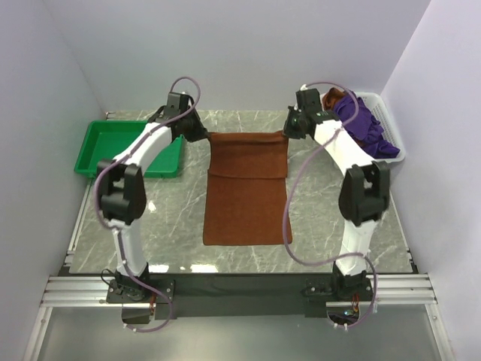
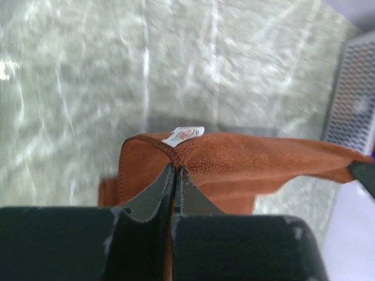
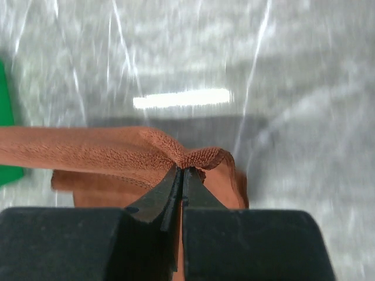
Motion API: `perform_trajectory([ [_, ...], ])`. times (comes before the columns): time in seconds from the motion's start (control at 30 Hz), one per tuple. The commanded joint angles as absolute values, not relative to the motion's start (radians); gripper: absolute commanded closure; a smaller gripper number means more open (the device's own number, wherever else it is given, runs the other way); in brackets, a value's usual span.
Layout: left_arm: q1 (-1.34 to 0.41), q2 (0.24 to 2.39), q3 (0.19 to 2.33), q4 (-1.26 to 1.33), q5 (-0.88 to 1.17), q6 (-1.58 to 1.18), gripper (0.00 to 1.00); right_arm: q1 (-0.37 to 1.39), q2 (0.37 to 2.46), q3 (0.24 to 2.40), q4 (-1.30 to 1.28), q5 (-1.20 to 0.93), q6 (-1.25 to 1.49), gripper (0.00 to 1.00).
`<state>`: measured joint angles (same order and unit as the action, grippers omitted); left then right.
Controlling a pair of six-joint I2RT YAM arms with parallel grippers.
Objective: Fold and stack the towels
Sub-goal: Flatten out the crumpled towel
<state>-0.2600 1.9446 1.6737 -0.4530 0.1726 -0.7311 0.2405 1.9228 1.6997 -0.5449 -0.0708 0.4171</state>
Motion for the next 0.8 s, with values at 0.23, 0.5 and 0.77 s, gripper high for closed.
perform_trajectory([
  [0.23, -0.195, 2.249, 1.907, -0.313, 0.271, -0.707, 0.99, 0.17, 2.258, 2.003, -0.466, -0.225, 0.459, 0.99],
  [0.5, -0.175, 2.336, 1.963, -0.114, 0.276, -0.723, 0.99, 0.124, 2.342, 2.031, -0.249, -0.35, 0.563, 0.96],
  [0.77, -0.173, 2.312, 1.922, -0.095, 0.334, -0.709, 0.99, 0.11, 2.312, 1.991, -0.172, -0.433, 0.632, 0.96],
])
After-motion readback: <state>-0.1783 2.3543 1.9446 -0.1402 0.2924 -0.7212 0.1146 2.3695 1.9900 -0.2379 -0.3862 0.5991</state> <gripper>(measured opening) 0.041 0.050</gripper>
